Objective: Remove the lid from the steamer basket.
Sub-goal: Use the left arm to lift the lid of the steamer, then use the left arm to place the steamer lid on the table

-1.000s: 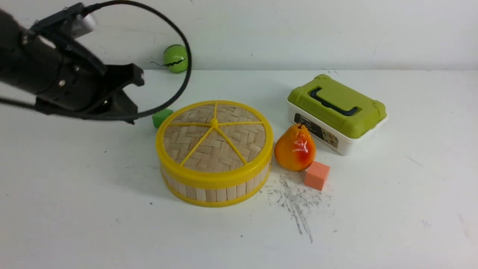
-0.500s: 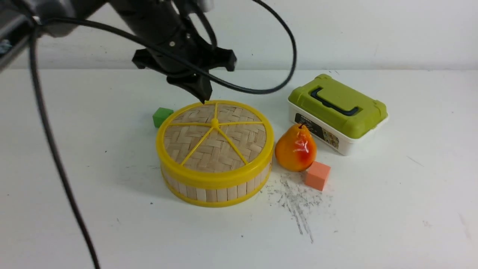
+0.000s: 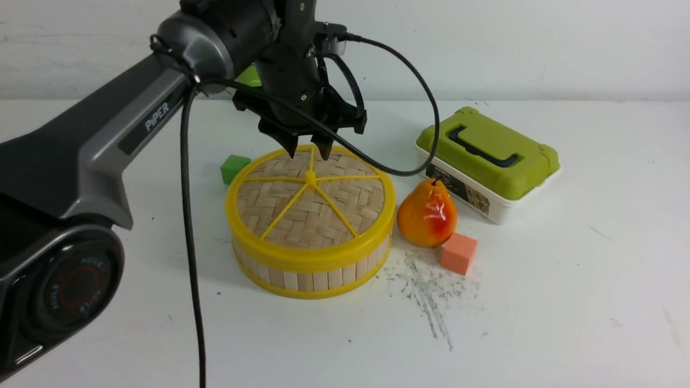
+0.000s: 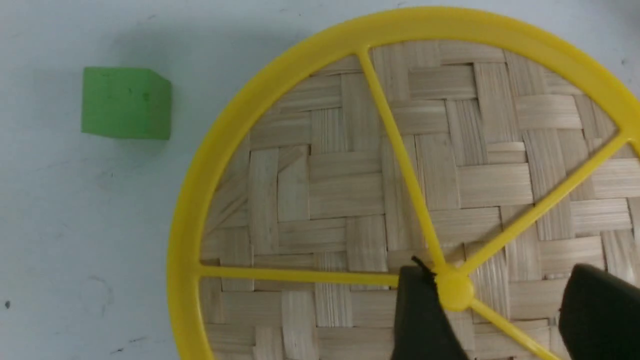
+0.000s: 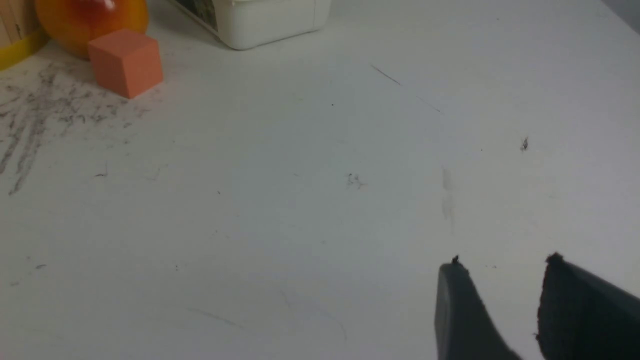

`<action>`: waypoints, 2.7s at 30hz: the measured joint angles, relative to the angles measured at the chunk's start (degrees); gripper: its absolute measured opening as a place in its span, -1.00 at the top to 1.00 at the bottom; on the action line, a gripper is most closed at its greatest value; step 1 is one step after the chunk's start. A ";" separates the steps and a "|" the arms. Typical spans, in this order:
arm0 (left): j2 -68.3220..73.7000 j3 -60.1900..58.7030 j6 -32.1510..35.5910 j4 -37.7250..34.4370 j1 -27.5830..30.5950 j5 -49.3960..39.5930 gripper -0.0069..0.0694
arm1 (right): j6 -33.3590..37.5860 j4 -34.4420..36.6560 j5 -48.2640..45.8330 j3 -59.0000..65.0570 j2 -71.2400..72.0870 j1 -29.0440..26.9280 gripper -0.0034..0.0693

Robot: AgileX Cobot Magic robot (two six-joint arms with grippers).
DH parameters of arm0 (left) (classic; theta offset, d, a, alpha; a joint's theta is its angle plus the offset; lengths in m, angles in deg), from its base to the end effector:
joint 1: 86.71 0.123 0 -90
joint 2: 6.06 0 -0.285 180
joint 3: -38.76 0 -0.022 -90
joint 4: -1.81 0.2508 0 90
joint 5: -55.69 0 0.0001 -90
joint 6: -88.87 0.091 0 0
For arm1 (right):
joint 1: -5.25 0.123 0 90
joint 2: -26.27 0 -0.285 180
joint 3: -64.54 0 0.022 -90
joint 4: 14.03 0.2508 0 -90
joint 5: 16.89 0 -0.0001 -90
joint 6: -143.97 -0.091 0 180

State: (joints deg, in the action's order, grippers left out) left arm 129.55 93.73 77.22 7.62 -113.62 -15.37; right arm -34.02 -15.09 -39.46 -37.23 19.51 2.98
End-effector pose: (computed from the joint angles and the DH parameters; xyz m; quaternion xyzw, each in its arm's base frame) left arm 0.4414 -0.2142 0.3051 0.1328 0.9593 -0.0329 0.2471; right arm 0.0516 -0.0027 0.1728 -0.0030 0.8067 -0.0300 0.5902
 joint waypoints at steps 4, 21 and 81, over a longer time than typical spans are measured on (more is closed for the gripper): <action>0.97 0.07 0.03 -0.60 0.00 0.00 -0.13 | 0.00 0.00 0.00 0.00 0.00 0.00 0.25; 3.85 0.07 1.49 -0.35 0.00 0.00 0.12 | 0.00 0.00 0.00 0.00 0.00 0.00 0.25; -16.69 -48.57 -8.20 1.01 26.81 30.40 0.56 | 0.00 0.00 0.00 0.00 0.00 0.00 0.25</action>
State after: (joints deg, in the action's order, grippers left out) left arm 112.86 45.17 69.02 8.63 -86.82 15.03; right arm -34.02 -15.09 -39.46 -37.23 19.51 2.98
